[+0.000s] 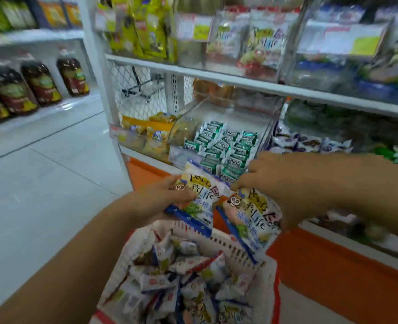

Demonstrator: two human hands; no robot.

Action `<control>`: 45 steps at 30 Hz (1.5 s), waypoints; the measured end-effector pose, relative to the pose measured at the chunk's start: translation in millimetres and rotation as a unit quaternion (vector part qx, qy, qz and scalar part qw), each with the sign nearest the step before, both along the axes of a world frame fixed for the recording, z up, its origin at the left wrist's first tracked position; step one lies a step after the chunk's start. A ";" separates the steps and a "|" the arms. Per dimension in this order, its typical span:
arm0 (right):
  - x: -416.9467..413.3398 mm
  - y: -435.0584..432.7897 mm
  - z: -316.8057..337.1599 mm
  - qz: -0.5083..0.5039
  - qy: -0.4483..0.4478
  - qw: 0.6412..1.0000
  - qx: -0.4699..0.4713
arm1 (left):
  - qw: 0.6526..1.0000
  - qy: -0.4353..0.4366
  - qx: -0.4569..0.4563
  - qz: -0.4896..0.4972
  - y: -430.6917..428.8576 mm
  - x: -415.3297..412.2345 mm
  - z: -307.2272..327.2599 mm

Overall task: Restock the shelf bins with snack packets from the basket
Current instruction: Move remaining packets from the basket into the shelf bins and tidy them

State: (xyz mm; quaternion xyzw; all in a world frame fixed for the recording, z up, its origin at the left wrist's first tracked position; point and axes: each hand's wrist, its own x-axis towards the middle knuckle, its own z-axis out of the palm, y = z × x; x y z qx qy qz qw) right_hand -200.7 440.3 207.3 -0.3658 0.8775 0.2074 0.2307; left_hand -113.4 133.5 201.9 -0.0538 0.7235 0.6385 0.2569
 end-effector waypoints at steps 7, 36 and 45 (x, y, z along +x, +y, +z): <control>100.2 -65.2 201.6 0.064 0.211 0.967 -0.126 | 0.934 0.312 -0.144 -0.094 7.1 -16.8 126.7; 27.7 45.7 311.1 -0.256 0.028 0.760 -0.597 | 0.828 0.552 -0.066 -0.067 132.2 -86.1 256.2; -26.8 99.4 323.4 -0.364 0.046 0.669 -0.647 | 0.827 0.551 -0.111 0.023 144.9 -124.9 258.9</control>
